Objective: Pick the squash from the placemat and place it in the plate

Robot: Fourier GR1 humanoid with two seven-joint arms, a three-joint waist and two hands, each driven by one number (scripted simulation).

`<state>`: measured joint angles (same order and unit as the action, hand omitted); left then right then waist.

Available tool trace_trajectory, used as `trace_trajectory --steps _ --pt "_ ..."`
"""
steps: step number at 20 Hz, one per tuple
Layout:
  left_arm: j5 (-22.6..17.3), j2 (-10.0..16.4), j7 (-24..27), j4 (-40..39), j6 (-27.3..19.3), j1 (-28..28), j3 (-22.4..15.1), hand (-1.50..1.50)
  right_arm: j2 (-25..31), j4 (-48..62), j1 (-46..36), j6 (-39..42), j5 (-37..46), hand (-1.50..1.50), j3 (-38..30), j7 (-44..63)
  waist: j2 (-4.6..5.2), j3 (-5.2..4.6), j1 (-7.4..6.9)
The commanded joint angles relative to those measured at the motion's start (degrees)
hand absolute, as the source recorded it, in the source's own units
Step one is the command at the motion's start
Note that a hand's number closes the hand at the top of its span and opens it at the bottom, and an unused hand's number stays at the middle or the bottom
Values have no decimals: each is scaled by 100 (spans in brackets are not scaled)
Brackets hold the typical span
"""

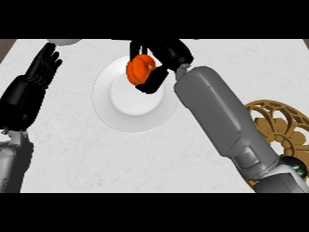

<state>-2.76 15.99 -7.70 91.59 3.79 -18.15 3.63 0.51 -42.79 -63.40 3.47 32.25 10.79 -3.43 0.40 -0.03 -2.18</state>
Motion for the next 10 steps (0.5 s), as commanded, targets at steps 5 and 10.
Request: trace_trajectory --steps 5,10 --pt "125 -261 -50 79 -81 -110 -225 0 -50 1461 -647 -951 -545 150 1056 -147 60 -1 -228" --pt "-29 -112 218 -441 186 -354 -31 0 -50 1562 -415 -1145 -1489 -150 1369 275 103 -4 -349"
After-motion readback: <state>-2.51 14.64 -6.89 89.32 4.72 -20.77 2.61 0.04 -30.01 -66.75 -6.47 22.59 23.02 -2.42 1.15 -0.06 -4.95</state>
